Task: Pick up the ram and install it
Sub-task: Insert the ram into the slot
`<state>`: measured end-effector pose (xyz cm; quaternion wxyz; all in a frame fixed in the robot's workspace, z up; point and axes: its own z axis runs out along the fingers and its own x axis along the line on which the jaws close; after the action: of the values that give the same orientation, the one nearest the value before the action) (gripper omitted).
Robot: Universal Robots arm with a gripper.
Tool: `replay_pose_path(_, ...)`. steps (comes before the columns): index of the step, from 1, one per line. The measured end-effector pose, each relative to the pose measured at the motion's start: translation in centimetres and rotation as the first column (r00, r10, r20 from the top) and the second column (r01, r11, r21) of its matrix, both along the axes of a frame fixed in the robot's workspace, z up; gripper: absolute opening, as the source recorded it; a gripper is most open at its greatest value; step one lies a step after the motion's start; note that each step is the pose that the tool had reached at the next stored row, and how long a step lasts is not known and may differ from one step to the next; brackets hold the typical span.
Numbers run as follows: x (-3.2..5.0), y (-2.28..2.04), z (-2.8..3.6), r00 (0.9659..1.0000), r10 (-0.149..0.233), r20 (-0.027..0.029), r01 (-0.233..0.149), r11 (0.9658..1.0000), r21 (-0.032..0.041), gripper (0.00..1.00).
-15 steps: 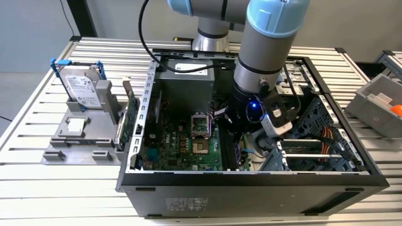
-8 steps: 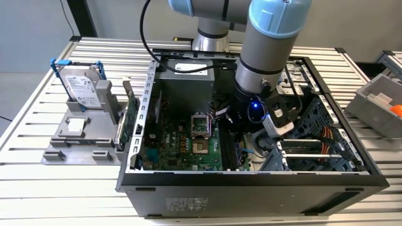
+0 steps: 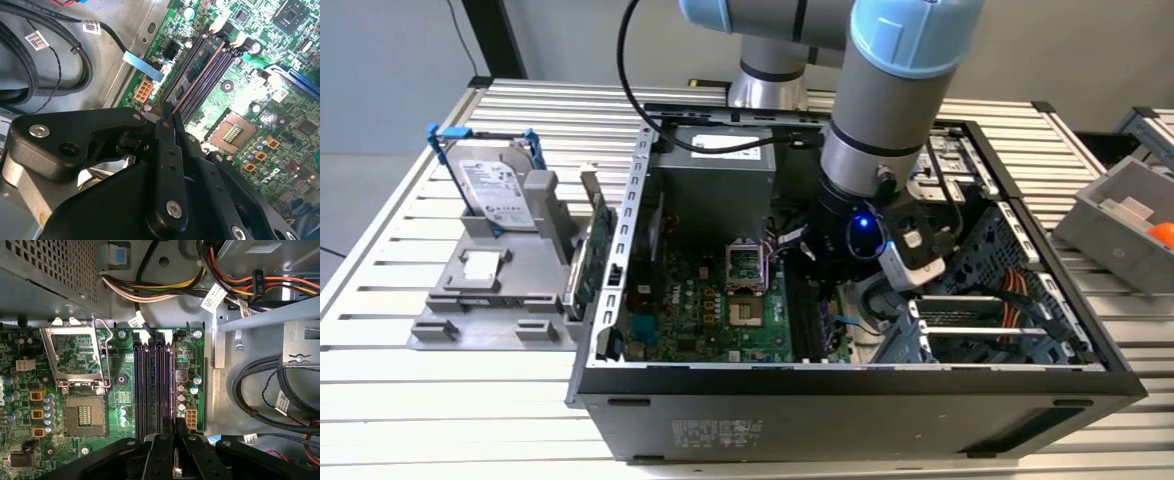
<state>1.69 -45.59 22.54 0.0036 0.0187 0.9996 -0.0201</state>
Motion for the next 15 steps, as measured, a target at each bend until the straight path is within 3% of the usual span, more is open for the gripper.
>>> replay_pose_path(15,-0.14,-0.01,-0.46,1.0,0.0,-0.0023,0.0,1.0,-0.0005,0.0)
